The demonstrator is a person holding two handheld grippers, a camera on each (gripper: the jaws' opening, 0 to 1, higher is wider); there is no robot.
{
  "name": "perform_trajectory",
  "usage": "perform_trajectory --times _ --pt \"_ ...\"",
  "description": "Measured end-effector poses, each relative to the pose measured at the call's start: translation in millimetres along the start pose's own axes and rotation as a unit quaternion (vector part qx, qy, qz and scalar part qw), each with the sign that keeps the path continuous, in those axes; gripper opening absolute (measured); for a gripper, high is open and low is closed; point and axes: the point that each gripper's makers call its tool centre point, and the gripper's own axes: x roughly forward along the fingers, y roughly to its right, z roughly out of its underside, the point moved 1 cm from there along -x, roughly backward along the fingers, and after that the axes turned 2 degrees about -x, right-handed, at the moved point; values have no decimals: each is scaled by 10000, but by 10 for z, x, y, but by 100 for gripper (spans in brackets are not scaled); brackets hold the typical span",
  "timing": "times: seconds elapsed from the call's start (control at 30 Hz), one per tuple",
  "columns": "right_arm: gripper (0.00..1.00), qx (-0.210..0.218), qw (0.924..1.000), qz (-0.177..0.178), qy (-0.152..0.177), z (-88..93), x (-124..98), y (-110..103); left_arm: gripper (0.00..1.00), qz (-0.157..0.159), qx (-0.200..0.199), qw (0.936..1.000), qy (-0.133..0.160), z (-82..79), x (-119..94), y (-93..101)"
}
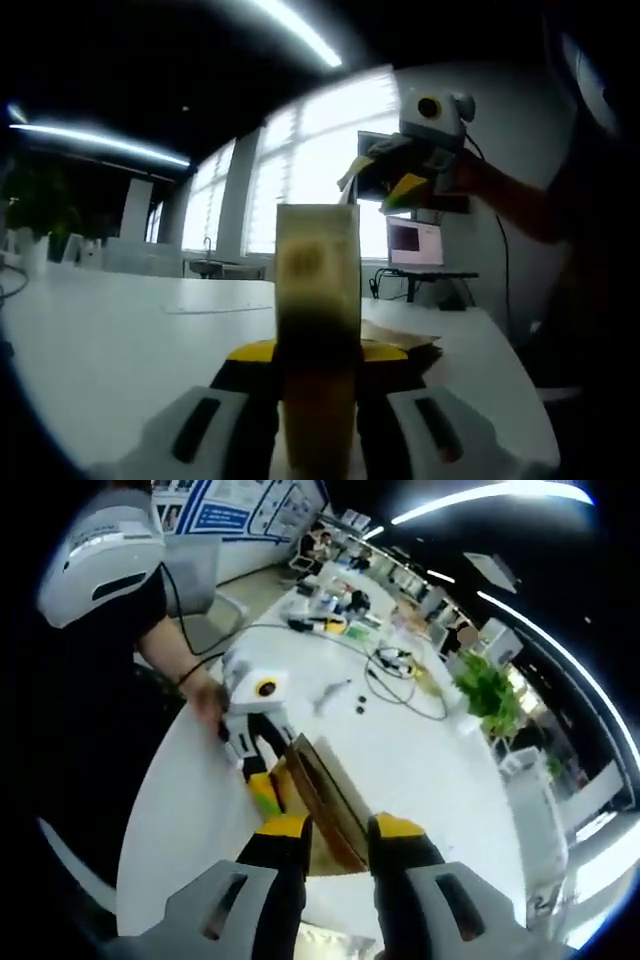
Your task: Extract single mask from mask box in order stack masks on table
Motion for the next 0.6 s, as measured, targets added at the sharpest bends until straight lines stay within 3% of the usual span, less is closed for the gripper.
perform_trajectory --times 0.1,0.6 --pt "20 -326 9991 -13 -265 61 20 14 31 0 -7 10000 0 -3 1 -4" --pt "20 -631 9963 -212 -538 119 122 -59 31 5 2 10000 -4 8 9 3"
